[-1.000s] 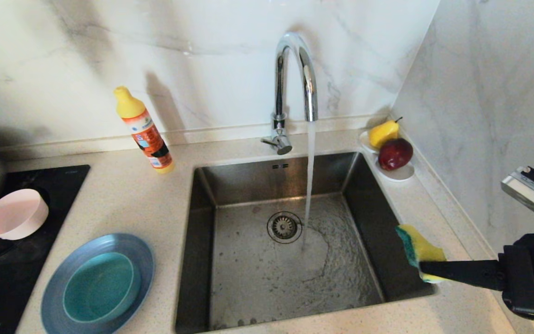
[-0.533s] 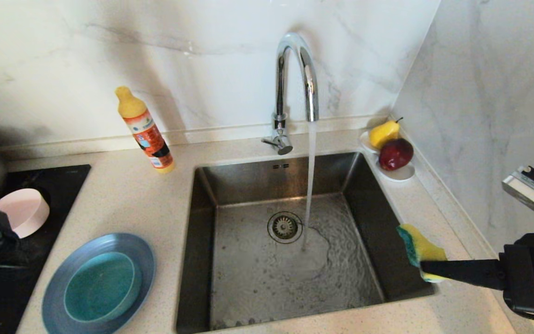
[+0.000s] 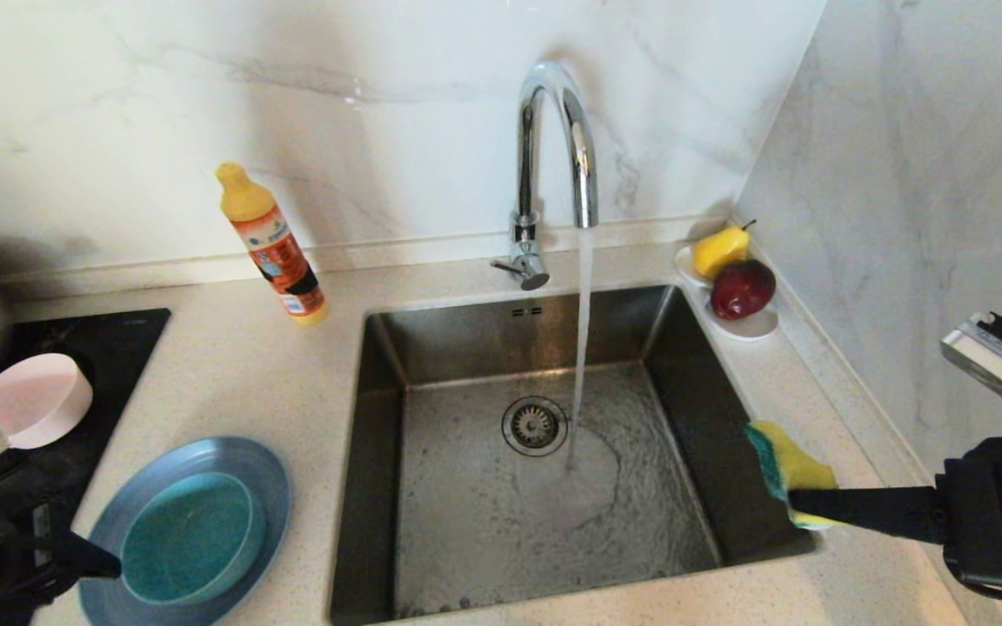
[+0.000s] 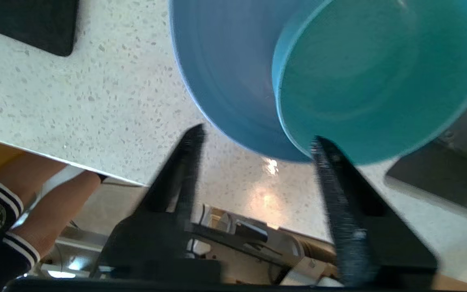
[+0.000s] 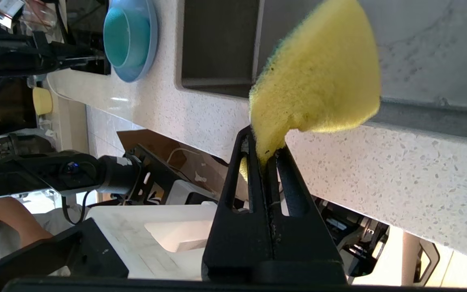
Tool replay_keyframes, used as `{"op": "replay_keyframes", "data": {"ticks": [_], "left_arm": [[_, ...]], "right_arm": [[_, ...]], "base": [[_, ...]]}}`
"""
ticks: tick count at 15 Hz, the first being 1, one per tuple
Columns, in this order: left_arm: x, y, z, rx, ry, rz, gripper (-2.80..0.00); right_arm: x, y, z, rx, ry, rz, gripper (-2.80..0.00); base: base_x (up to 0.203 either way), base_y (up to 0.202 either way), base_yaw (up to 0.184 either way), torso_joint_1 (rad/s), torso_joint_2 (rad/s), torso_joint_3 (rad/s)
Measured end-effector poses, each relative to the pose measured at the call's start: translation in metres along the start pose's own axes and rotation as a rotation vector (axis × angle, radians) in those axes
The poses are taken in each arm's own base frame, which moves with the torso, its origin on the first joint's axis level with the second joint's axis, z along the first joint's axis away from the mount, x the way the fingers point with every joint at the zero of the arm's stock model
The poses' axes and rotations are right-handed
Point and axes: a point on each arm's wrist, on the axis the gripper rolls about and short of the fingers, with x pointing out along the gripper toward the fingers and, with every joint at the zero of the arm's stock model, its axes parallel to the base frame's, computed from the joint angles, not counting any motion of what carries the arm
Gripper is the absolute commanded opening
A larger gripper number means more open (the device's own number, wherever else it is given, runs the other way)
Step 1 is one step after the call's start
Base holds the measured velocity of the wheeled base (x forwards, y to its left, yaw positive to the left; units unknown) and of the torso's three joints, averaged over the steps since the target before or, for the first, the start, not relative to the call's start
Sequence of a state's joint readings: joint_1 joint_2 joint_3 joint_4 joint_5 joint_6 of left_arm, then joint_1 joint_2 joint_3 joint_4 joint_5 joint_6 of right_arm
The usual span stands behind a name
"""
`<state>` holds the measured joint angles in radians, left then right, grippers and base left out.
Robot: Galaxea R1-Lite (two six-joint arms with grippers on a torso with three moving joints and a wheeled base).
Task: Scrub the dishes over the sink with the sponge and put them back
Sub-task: Wash the bowl
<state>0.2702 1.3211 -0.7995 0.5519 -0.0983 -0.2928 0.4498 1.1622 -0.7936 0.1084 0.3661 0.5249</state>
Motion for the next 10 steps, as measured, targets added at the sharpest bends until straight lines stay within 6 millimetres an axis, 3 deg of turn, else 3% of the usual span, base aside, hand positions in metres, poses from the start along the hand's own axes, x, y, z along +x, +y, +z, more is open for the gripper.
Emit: {"op": "replay_keyframes", "data": {"ticks": [10], "left_arm": [[0.053, 0.003, 0.010, -0.035, -0.028, 0.007, 0.00]], "right_arm": [[-0.002, 0.000, -0.001, -0.001, -0.006, -0.001, -2.80]], "base": [[0.000, 0.000, 0.000, 0.000, 0.00, 0.000]]}}
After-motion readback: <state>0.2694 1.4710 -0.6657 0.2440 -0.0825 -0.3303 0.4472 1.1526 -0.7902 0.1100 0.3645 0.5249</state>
